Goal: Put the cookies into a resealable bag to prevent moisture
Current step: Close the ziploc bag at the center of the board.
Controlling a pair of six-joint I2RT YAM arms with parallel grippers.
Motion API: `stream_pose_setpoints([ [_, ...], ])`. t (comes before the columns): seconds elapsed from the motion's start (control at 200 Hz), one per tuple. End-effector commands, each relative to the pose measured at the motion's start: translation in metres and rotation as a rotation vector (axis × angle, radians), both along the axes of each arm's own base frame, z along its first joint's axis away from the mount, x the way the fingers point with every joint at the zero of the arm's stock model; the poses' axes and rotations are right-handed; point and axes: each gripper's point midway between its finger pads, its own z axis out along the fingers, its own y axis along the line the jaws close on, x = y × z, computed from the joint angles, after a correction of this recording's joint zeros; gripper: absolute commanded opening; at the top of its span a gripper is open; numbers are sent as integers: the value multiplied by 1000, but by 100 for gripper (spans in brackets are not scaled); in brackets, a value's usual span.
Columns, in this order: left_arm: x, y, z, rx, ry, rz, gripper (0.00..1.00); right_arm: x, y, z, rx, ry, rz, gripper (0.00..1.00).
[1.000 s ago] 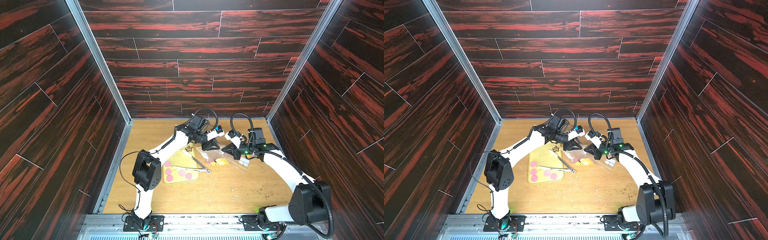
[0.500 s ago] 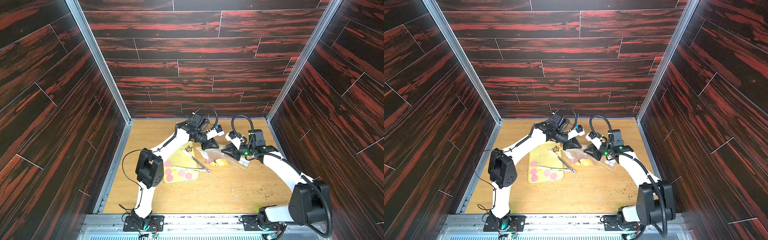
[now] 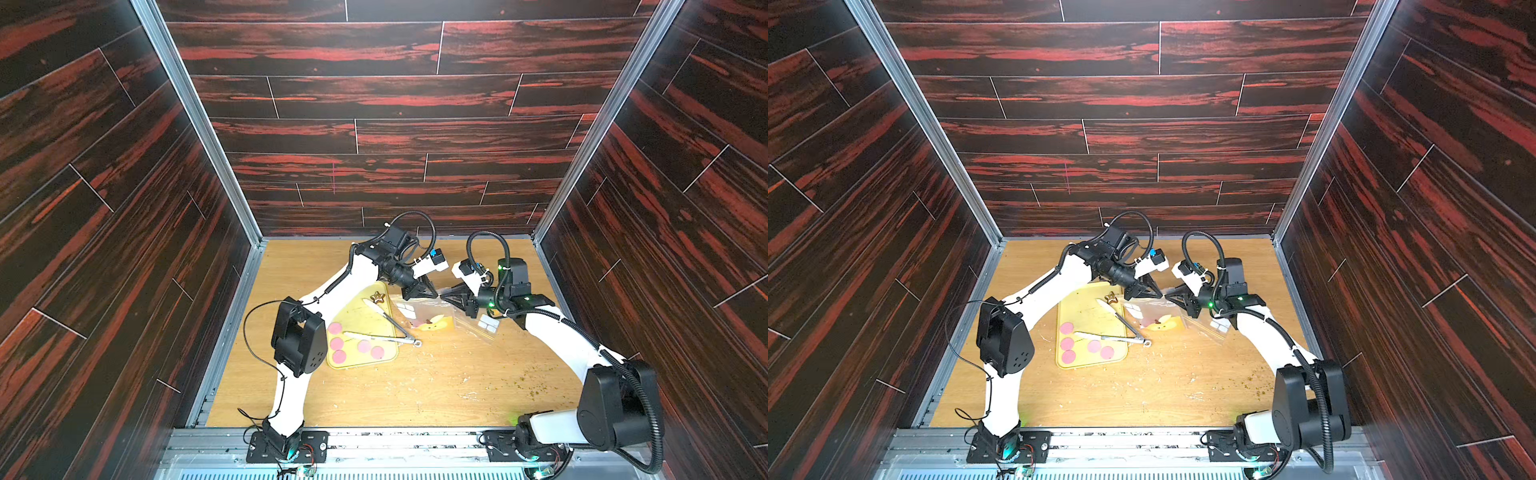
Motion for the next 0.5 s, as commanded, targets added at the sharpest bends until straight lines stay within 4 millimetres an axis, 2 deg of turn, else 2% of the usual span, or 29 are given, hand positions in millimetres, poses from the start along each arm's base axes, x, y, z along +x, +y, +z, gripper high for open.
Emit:
stream_pose_setpoints([
  [0.0, -2, 2, 4, -12, -2, -26, 1, -6, 2, 4, 31, -6, 39, 9],
  [0.12, -2, 3, 7, -20, -1, -25, 6, -7, 2, 1, 31, 10, 47, 1],
  [0.351, 8, 5, -4, -1, -4, 2, 38, -16, -2, 5, 68, 22, 64, 0],
  [0.496, 9, 0, -2, -23, 19, -8, 38, -18, -2, 5, 78, 30, 71, 0],
])
